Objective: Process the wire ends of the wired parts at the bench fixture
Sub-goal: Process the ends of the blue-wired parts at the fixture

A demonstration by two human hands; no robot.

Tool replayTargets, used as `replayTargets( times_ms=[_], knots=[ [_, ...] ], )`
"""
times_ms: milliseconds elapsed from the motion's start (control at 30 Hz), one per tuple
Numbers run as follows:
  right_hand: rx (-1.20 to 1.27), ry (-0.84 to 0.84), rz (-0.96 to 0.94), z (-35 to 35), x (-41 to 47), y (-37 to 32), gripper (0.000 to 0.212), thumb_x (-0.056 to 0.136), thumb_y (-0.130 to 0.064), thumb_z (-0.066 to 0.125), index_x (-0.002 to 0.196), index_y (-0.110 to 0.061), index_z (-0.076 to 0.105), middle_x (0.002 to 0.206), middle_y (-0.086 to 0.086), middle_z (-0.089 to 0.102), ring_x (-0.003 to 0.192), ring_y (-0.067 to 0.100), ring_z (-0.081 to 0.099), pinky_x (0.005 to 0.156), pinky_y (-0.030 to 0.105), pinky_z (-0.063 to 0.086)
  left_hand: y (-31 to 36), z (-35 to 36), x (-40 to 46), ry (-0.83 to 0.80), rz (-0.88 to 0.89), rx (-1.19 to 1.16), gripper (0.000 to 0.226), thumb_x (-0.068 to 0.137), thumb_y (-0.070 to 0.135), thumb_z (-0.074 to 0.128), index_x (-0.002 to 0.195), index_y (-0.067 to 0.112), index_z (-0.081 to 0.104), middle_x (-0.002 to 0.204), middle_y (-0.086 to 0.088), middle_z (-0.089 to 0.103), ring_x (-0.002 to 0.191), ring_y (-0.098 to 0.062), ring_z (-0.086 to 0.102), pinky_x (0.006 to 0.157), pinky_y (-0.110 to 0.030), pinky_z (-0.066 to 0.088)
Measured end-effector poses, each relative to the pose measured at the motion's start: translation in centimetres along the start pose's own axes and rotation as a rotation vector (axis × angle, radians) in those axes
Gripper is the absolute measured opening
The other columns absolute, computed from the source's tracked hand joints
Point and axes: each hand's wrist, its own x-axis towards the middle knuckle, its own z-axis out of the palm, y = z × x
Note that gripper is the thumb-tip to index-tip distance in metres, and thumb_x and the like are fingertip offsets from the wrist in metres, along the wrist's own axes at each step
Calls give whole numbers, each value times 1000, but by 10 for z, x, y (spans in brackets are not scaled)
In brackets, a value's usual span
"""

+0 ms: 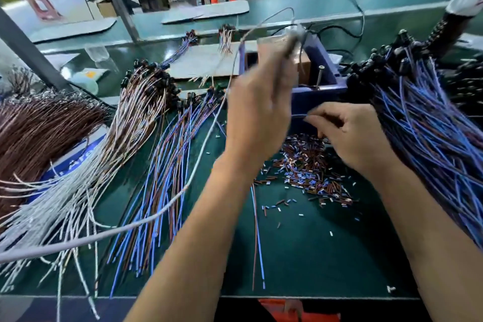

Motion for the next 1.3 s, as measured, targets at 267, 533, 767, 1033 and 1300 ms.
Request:
replayTargets(
  times_ms=[267, 533, 767, 1033, 1300],
  knots=[
    [140, 72, 15, 6, -8, -1, 9, 93, -19, 71, 85, -22, 75, 75, -13, 71, 71, -6, 57, 65, 21, 47, -10, 24, -40, -453, 85, 68, 28, 107, 26, 51, 125, 12, 66, 111, -3, 71, 98, -31, 68, 77, -48, 53],
    [328, 202, 236, -7, -8, 14, 10, 93, -19, 77, 85, -25, 77, 74, -6, 77, 61, 3, 65, 64, 16, 51, -35, 13, -51, -308, -55, 69, 19, 91, 18, 55, 91, 8, 70, 79, -3, 68, 72, -28, 60, 65, -45, 49],
    [540, 191, 302, -1, -8, 7, 8, 94, -11, 75, 86, -13, 76, 71, 3, 76, 58, 8, 63, 61, 18, 52, -30, 18, -55, -314, -94, 28, 10, 90, 13, 70, 99, 13, 74, 84, -1, 74, 78, -27, 68, 68, -42, 52],
    [503, 151, 341, 3, -9, 9, 21, 100, -21, 70, 82, -12, 73, 71, 7, 75, 55, 14, 62, 60, 22, 52, -29, 18, -54, -238, 7, -13, 6, 92, 10, 69, 89, 10, 73, 76, 4, 69, 67, -15, 61, 61, -37, 48],
    [497, 126, 362, 2, -9, 11, 25, 102, -25, 66, 80, -14, 69, 60, -3, 64, 56, 10, 54, 57, 19, 47, -27, 20, -54, -303, -22, -85, 23, 89, 22, 54, 88, 9, 72, 74, 1, 71, 67, -21, 66, 60, -41, 50]
  ],
)
